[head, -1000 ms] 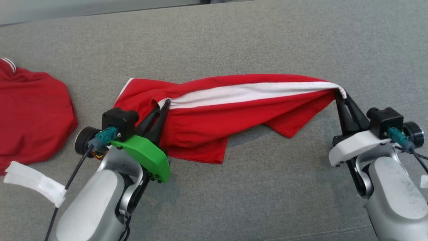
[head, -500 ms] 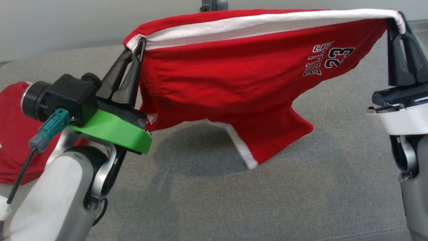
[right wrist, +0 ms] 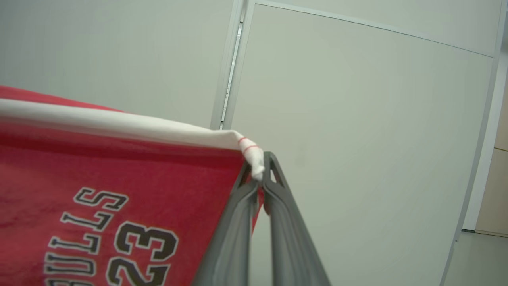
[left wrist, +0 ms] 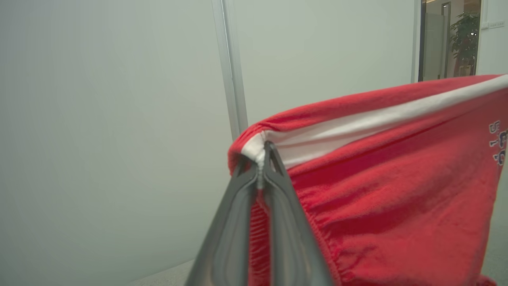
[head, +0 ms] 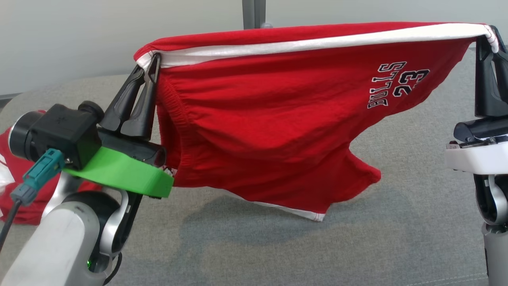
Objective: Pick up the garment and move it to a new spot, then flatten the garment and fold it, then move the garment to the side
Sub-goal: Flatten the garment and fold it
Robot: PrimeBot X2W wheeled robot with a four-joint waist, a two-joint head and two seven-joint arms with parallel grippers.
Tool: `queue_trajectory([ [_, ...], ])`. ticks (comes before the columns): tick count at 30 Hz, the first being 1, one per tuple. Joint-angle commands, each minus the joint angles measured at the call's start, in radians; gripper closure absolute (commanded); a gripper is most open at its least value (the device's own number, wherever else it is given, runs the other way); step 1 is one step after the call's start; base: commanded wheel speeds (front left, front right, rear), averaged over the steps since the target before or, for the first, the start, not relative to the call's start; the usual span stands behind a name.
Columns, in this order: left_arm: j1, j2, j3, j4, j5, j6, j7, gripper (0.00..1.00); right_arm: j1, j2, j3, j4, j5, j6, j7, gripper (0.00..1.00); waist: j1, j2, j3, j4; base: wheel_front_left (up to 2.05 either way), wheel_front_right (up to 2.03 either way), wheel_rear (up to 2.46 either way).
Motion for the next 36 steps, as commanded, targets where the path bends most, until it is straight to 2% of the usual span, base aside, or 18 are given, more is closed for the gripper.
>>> queue_trajectory([
  [1, 0.008, 0.004, 0.003, -0.004, -0.004, 0.007, -0.010, 1.00, 0.008, 0.001, -0.001, 0.008, 0.012, -0.002, 0.006, 1.00, 0.0001, 0.0000, 0.012, -0.003, 0.00, 0.00, 0.00],
  [8, -0.055, -0.011, 0.011, 0.030, -0.008, -0.019, -0.047, 1.00, -0.078, -0.003, 0.030, 0.081, 0.054, -0.002, -0.010, 1.00, 0.0001, 0.0000, 0.079, -0.012, 0.00, 0.00, 0.00],
  [15, -0.205, -0.049, 0.015, 0.156, -0.020, -0.082, -0.109, 1.00, -0.256, -0.016, 0.053, 0.219, 0.096, -0.002, -0.033, 1.00, 0.0001, 0.0000, 0.160, -0.004, 0.00, 0.00, 0.00],
  [24, -0.558, -0.177, 0.005, 0.577, -0.016, -0.201, -0.276, 1.00, -0.656, -0.018, 0.092, 0.605, 0.142, -0.002, -0.126, 1.00, 0.0001, 0.0000, 0.233, 0.030, 0.00, 0.00, 0.00],
  [29, -0.739, -0.243, 0.015, 0.838, 0.007, -0.239, -0.401, 1.00, -0.868, 0.033, 0.085, 0.825, 0.151, -0.002, -0.199, 1.00, 0.0001, 0.0000, 0.258, 0.034, 0.00, 0.00, 0.00],
  [33, -0.798, -0.277, 0.038, 1.008, 0.004, -0.267, -0.432, 1.00, -0.953, 0.080, 0.113, 0.974, 0.147, -0.002, -0.219, 1.00, 0.0001, 0.0000, 0.283, 0.021, 0.00, 0.00, 0.00],
  [36, -0.783, -0.298, 0.054, 1.124, -0.012, -0.286, -0.437, 1.00, -0.965, 0.108, 0.129, 1.076, 0.166, -0.002, -0.221, 1.00, 0.0001, 0.0000, 0.299, 0.016, 0.00, 0.00, 0.00],
])
